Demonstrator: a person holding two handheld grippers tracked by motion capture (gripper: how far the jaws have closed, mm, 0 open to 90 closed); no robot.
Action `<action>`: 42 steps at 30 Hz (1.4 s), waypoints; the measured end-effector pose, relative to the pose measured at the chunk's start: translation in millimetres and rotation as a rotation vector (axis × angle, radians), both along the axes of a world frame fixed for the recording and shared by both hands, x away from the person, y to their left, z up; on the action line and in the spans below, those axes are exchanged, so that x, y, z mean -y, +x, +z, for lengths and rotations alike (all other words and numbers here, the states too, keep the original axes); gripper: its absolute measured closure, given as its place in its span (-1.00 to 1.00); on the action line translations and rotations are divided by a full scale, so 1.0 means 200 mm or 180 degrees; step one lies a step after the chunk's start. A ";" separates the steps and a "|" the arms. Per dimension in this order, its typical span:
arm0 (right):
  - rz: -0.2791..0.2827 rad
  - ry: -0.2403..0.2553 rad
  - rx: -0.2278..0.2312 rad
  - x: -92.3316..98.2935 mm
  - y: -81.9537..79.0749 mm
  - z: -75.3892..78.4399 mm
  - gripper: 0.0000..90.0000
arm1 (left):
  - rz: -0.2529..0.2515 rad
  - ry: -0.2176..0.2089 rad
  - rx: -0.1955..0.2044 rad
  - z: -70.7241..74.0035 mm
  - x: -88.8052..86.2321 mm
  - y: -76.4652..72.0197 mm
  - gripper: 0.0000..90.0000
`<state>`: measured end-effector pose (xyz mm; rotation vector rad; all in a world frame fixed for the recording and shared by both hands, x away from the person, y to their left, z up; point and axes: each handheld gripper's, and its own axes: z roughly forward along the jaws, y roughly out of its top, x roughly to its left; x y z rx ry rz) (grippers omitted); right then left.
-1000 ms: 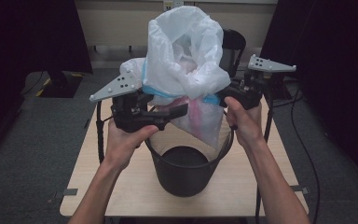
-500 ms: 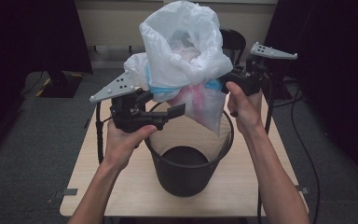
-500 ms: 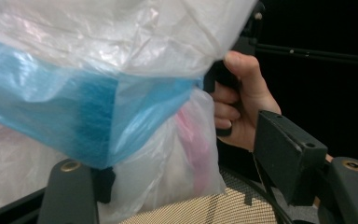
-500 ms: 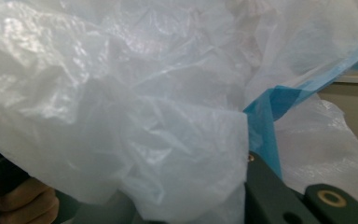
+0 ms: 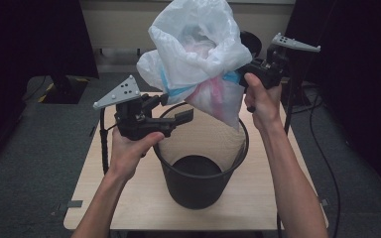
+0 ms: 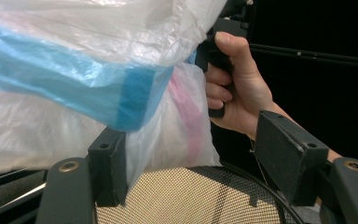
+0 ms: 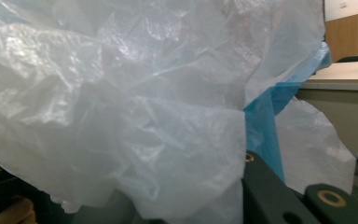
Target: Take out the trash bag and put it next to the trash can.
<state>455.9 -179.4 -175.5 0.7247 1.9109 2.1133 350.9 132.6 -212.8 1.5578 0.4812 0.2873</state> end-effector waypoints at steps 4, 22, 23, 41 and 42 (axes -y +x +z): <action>-0.0077 -0.0013 0.0001 0.03 0.02 0.01 0.98 | 0.0009 -0.0013 -0.0001 -0.01 -0.02 0.01 -0.32; -0.0491 -0.0134 -0.0093 0.19 0.18 0.00 0.98 | -0.0012 0.0017 -0.0079 -0.05 -0.02 0.03 -0.32; -0.0523 -0.0184 -0.0099 0.20 0.19 -0.01 0.98 | -0.0019 0.0014 -0.0101 -0.06 -0.02 0.04 -0.32; -0.0812 -0.0327 -0.0501 0.37 0.23 -0.41 0.98 | -0.0098 0.0063 -0.0120 -0.10 0.04 0.02 -0.32; -0.0831 -0.0326 -0.0528 0.38 0.23 -0.43 0.98 | -0.0098 0.0070 -0.0128 -0.11 0.04 0.02 -0.32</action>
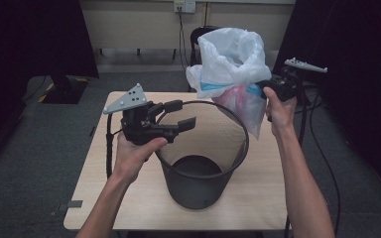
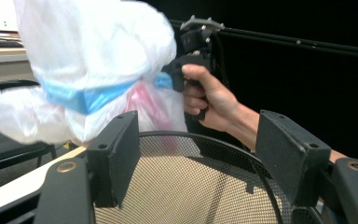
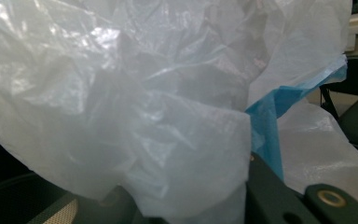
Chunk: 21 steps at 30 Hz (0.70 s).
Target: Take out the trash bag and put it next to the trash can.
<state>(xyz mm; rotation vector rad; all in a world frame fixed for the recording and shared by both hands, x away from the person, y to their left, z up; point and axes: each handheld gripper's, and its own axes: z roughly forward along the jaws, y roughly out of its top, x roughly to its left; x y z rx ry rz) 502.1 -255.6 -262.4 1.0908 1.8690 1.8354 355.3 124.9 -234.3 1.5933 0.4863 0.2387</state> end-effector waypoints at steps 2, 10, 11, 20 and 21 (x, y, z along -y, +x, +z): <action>-0.0022 -0.0021 -0.0057 0.02 0.00 -0.06 0.98 | -0.0051 -0.0037 -0.0034 -0.01 0.00 0.00 -0.32; -0.0104 0.0018 -0.0241 0.08 -0.02 -0.24 0.98 | -0.0007 0.0050 -0.0008 -0.02 -0.02 -0.03 -0.36; -0.0111 0.0013 -0.0249 0.09 -0.02 -0.26 0.98 | 0.0002 0.0049 -0.0010 -0.02 -0.03 -0.03 -0.39; -0.0135 -0.0130 -0.0338 0.12 -0.10 -0.42 0.98 | 0.0064 -0.0007 -0.0069 -0.08 -0.08 -0.02 -0.42; -0.0145 -0.0129 -0.0354 0.12 -0.11 -0.43 0.98 | 0.0087 -0.0005 -0.0075 -0.08 -0.09 -0.03 -0.43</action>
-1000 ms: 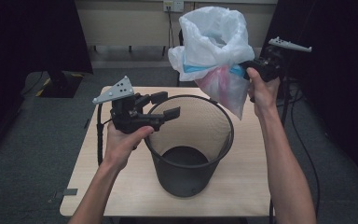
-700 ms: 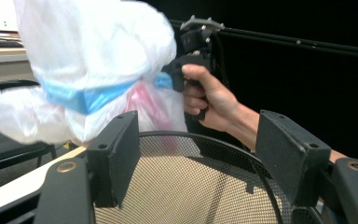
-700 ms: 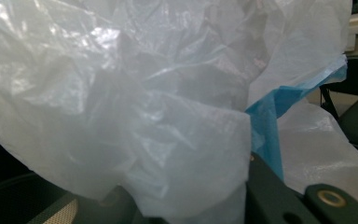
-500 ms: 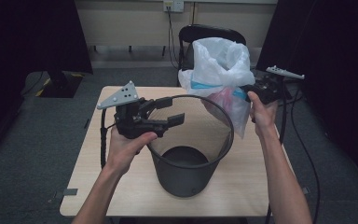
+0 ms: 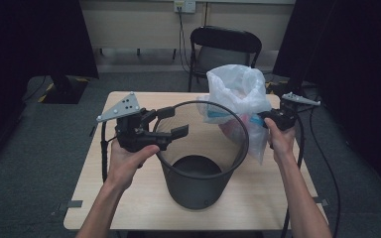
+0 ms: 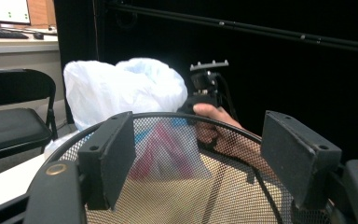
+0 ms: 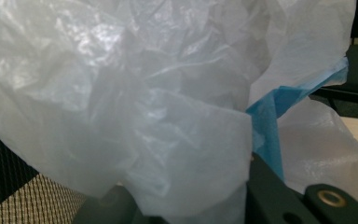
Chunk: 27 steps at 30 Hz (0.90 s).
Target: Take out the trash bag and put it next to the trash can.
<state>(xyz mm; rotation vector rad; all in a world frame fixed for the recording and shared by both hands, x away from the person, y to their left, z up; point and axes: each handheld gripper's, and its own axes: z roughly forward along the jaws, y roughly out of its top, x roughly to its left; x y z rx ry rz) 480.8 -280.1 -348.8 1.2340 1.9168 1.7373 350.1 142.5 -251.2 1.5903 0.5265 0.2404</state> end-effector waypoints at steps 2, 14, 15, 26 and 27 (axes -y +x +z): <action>-0.0006 0.0052 -0.0012 0.02 -0.01 -0.03 0.98 | 0.0023 0.0002 -0.0014 -0.01 -0.02 0.00 -0.45; -0.0182 -0.0242 -0.0247 0.09 -0.09 -0.27 0.97 | 0.0435 0.0013 -0.0149 -0.12 -0.23 0.00 -0.57; -0.0193 -0.0258 -0.0275 0.09 -0.09 -0.29 0.97 | 0.0462 -0.0026 -0.0174 -0.13 -0.26 0.00 -0.58; -0.0140 -0.0543 -0.0517 0.03 -0.10 -0.51 0.95 | 0.0739 0.0049 -0.0390 -0.33 -0.45 0.00 -0.66; -0.0141 -0.0674 -0.0558 0.01 -0.08 -0.53 0.95 | 0.0738 0.0066 -0.0397 -0.35 -0.45 0.00 -0.65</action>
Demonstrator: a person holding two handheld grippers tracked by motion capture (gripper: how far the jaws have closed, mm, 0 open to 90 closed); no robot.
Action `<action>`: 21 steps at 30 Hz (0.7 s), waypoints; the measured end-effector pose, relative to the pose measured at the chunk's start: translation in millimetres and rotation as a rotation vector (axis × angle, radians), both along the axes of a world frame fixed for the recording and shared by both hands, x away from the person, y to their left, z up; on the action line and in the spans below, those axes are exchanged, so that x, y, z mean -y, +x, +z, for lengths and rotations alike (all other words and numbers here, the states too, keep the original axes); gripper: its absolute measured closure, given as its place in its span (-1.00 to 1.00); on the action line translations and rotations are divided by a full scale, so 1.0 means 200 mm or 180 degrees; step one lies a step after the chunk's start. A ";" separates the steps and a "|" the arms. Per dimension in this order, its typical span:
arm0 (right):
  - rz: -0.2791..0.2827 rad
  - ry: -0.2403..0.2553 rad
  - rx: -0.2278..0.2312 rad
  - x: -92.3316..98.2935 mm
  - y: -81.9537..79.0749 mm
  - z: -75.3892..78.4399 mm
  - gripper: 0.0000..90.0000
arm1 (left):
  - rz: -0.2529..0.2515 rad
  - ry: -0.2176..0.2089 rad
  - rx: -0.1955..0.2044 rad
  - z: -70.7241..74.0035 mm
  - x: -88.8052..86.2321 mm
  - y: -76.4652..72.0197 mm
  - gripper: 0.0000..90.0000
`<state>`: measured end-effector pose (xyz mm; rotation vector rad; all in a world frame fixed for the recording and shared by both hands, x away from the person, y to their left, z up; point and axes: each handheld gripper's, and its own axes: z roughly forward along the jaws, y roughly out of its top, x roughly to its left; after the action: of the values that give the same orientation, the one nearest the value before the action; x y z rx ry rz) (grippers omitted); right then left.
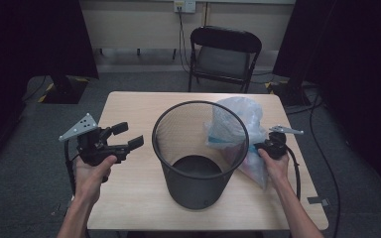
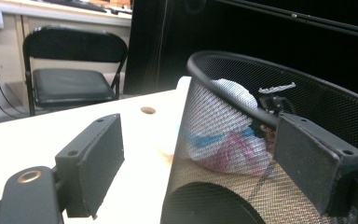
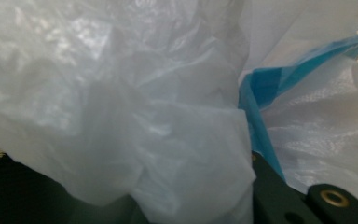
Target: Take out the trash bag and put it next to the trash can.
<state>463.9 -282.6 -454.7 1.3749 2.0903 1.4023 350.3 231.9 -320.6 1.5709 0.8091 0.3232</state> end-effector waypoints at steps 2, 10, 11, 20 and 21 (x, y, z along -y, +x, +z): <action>-0.0033 -0.0057 -0.0024 -0.02 0.02 -0.02 0.95 | 0.0020 0.0115 0.0006 -0.03 0.02 0.01 -0.66; -0.0224 0.0008 -0.0066 -0.03 0.13 -0.05 0.95 | 0.0038 0.0422 -0.0333 -0.18 0.03 0.04 -0.65; -0.0235 0.0023 -0.0075 -0.03 0.14 -0.05 0.94 | 0.0035 0.0498 -0.0413 -0.21 0.03 0.05 -0.65; -0.0317 0.0199 -0.0015 -0.02 0.18 0.03 0.63 | 0.0210 0.0879 -0.0863 -0.55 0.02 0.08 -0.63; -0.0317 0.0221 -0.0007 -0.02 0.18 0.04 0.53 | 0.0243 0.0948 -0.0904 -0.58 0.03 0.07 -0.63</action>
<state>499.0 -279.5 -447.5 1.4862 1.9626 1.4456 364.9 225.7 -436.7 1.8953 1.0801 0.2886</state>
